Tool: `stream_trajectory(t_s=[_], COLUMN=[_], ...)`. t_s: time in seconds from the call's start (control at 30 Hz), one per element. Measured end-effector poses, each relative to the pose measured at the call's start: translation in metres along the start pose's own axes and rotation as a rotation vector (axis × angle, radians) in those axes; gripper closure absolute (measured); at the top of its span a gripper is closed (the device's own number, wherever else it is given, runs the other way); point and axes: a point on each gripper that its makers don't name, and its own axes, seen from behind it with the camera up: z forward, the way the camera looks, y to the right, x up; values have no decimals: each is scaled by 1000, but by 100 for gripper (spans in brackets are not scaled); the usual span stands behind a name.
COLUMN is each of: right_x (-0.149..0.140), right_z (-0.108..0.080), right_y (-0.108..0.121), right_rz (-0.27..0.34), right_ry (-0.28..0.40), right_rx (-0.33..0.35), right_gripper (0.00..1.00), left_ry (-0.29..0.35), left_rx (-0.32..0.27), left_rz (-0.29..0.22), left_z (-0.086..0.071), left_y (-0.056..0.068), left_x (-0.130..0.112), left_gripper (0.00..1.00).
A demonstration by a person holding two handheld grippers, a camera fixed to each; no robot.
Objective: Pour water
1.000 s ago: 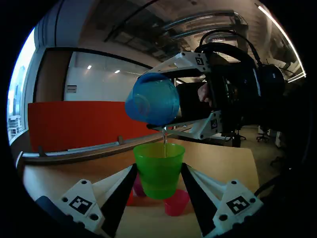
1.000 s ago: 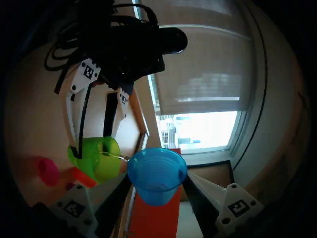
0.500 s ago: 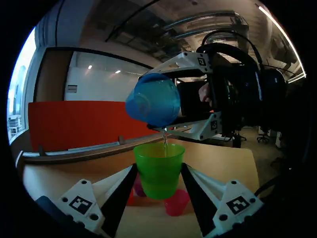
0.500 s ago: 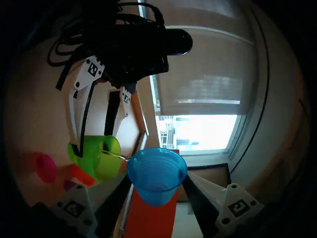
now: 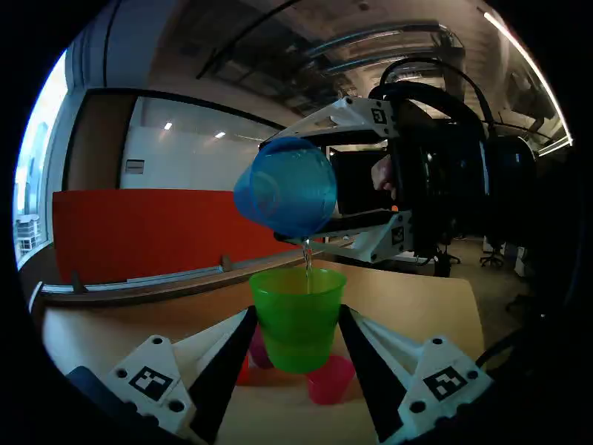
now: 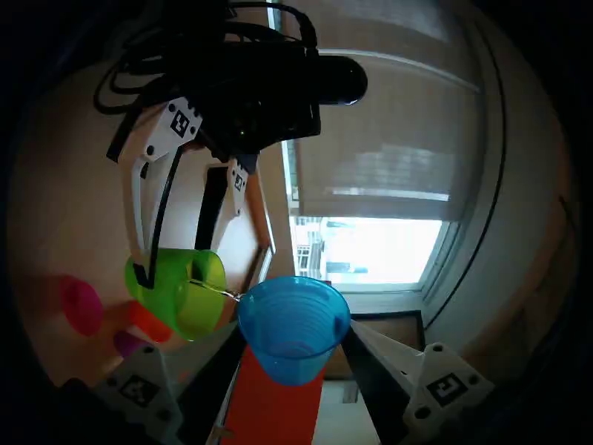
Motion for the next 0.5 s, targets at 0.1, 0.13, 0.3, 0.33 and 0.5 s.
stream_trajectory(t_s=[0.1,0.13,0.3,0.33,0.5], right_x=[2,2,6,6,7], right_z=[-1,-1,-3,-3,-4], right_y=[0,0,-1,-1,-2], right_rz=[-9,-12,-33,-38,-56], right_ry=[0,1,2,1,-1], right_rx=[-1,-1,-6,-7,-10], right_gripper=[12,12,12,12,12], left_ry=[-1,-1,1,1,1], left_rx=[0,0,0,0,1], left_rz=[1,1,1,1,1], left_z=[0,0,0,0,0], left_y=[0,0,0,0,0], left_x=[0,0,1,1,1], left_gripper=[20,20,20,20,20])
